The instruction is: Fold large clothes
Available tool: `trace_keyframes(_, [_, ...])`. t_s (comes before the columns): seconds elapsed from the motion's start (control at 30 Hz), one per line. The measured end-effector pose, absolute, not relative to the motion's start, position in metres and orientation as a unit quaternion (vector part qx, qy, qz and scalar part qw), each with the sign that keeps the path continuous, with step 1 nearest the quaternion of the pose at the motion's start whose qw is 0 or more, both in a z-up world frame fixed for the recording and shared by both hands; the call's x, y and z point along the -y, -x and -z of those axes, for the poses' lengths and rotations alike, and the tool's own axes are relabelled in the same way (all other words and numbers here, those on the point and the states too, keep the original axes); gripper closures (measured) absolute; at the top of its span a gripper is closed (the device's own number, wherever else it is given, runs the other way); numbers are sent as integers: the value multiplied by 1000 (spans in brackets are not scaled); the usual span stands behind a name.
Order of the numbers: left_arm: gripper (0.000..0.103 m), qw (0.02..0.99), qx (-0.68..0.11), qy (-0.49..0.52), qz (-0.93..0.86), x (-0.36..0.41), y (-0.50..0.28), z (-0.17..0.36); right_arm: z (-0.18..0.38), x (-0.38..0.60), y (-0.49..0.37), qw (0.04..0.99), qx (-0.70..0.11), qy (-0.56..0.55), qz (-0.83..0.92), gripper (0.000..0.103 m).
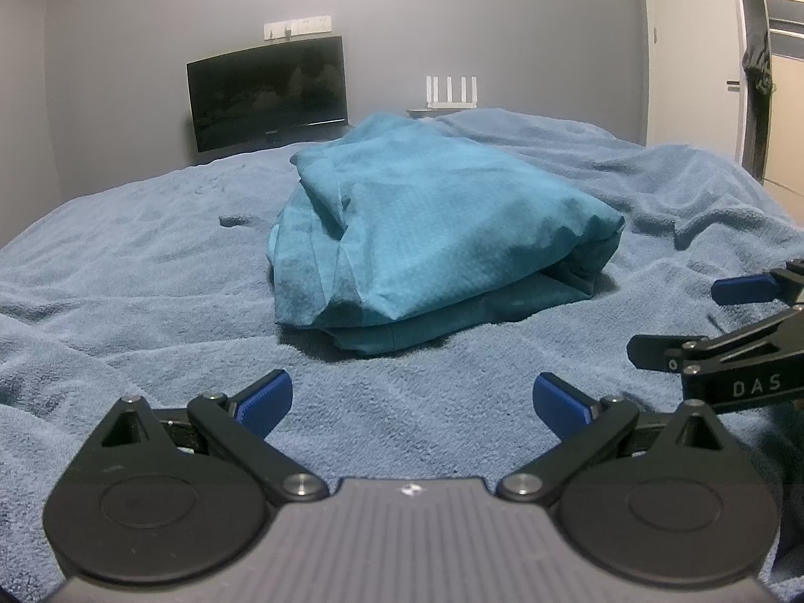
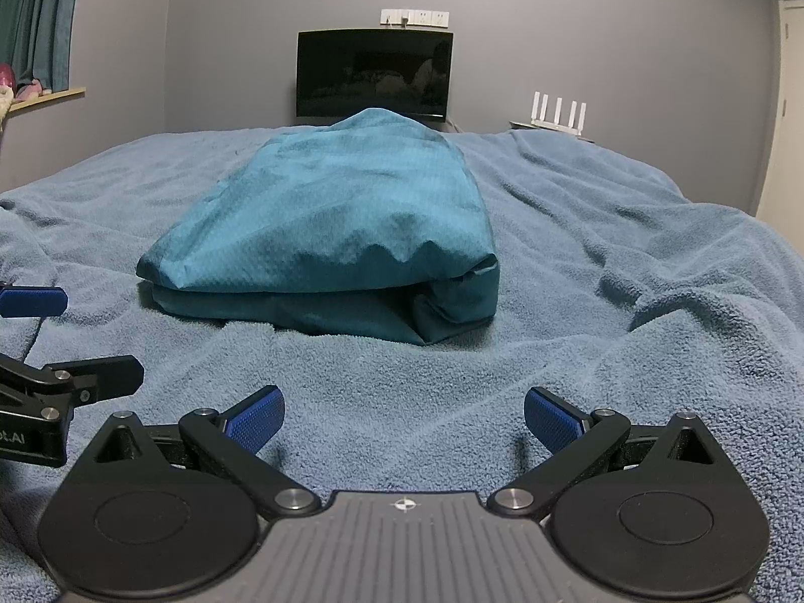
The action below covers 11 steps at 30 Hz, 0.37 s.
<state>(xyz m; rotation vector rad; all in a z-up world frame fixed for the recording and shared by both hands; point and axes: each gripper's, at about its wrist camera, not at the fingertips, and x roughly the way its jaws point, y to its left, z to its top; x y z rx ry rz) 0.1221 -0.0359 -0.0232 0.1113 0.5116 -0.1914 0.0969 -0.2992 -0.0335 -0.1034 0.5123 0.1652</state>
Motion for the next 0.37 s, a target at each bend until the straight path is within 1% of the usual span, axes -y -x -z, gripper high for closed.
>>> trace_keyframes(0.37, [0, 962, -251, -48, 101, 30, -124, 22, 33, 303, -99, 961, -258, 51, -83, 0])
